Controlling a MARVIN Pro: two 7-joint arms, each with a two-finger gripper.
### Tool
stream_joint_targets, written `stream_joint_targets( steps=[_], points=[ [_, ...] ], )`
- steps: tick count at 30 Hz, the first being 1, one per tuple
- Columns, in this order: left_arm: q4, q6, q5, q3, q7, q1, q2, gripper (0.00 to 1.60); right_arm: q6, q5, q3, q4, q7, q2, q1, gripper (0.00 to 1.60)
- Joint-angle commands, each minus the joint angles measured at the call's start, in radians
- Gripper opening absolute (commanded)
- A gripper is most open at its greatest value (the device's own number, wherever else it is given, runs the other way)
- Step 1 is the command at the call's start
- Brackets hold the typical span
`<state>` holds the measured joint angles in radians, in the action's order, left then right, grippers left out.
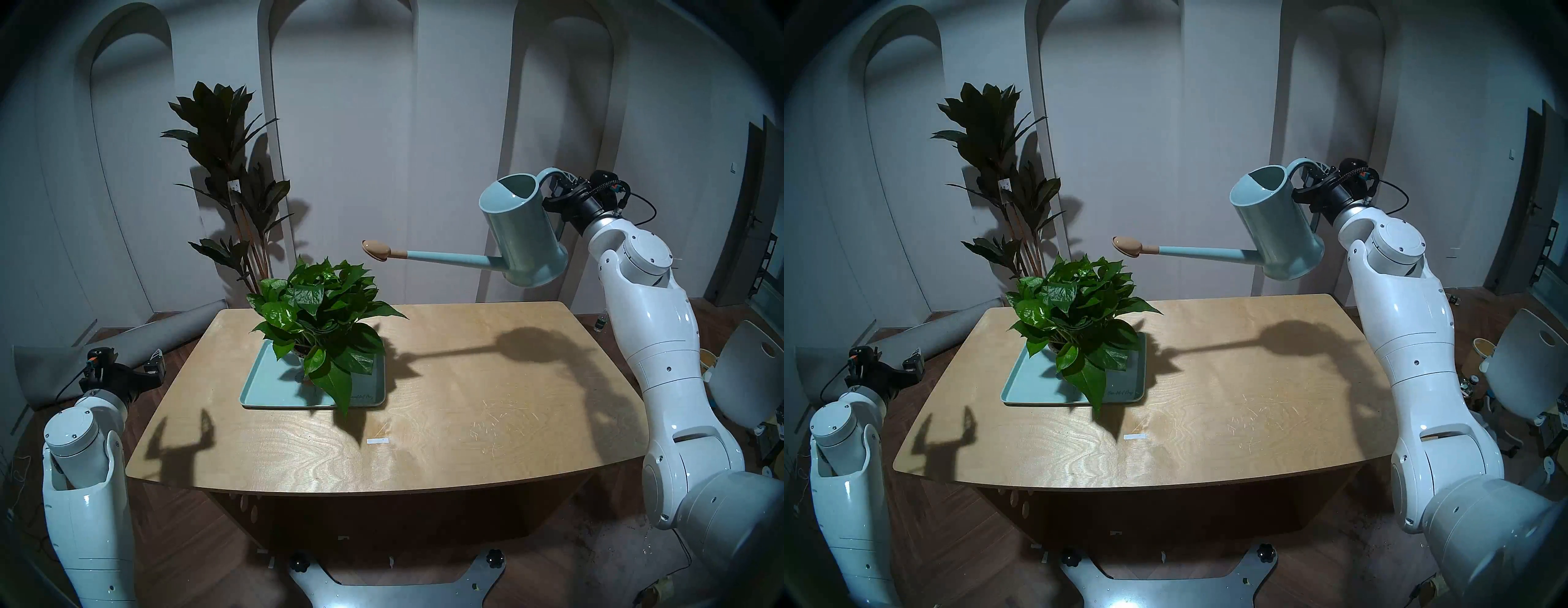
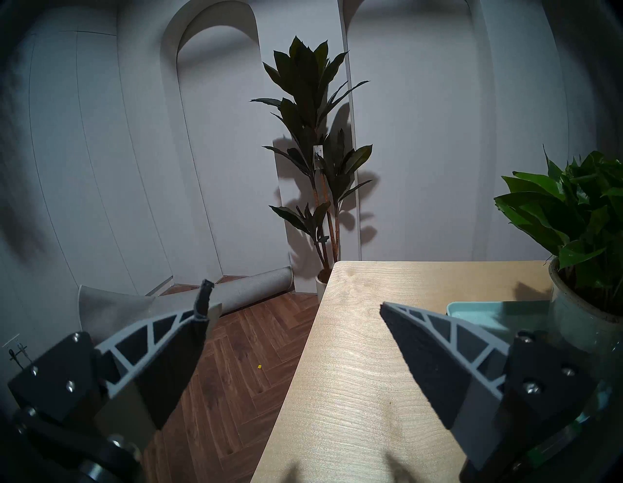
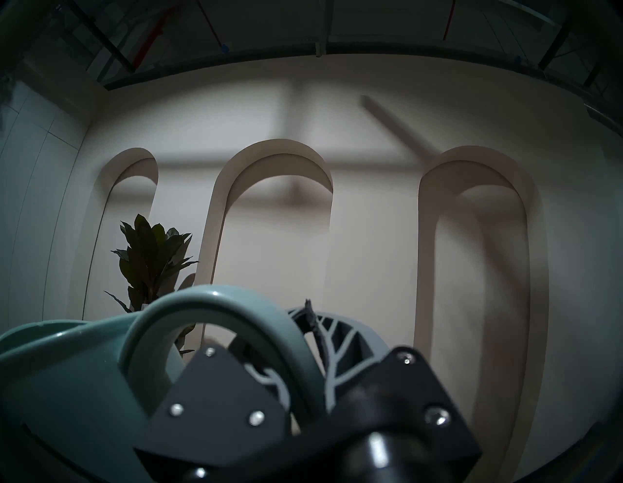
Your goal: Pick up the watering can and pour water into the potted plant, then put the can down
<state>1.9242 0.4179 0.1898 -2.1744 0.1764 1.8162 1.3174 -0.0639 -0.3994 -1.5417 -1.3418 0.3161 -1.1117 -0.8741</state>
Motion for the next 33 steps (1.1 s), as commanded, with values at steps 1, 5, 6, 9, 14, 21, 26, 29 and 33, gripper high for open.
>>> stream_joint_targets(
  steps=[1,5,6,9,14,21,26,29,33],
  points=[
    [0.015,-0.004,0.001,0.0,0.001,-0.009,-0.006,1.6,-0.013,0.023,-0.006,-0.092,-0.014,0.015,0.103,0.0],
    [0.015,-0.004,0.0,0.0,0.001,-0.009,-0.006,1.6,-0.035,0.044,0.001,-0.103,-0.019,0.012,0.125,0.0],
    [0.015,-0.004,0.0,0.0,0.001,-0.009,-0.006,1.6,-0.037,0.047,-0.001,-0.113,-0.02,0.012,0.113,0.0],
    [0.015,-0.004,0.0,0.0,0.001,-0.009,-0.006,1.6,-0.055,0.064,0.01,-0.115,-0.025,0.003,0.132,0.0],
    [0.014,-0.004,0.0,0.0,0.001,-0.009,-0.006,1.6,-0.078,0.085,0.024,-0.118,-0.031,-0.008,0.151,0.0],
    [0.014,-0.004,0.0,0.0,0.002,-0.009,-0.006,1.6,-0.11,0.13,0.058,-0.127,-0.033,-0.027,0.187,0.0],
    [0.013,-0.005,0.0,0.0,0.002,-0.01,-0.006,1.6,-0.127,0.16,0.073,-0.137,-0.034,-0.036,0.201,0.0],
    [0.013,-0.005,0.0,0.0,0.002,-0.01,-0.006,1.6,-0.136,0.181,0.082,-0.141,-0.033,-0.039,0.209,0.0],
    [0.013,-0.005,0.0,0.001,0.002,-0.01,-0.006,1.6,-0.15,0.209,0.093,-0.143,-0.032,-0.045,0.226,0.0]
  ],
)
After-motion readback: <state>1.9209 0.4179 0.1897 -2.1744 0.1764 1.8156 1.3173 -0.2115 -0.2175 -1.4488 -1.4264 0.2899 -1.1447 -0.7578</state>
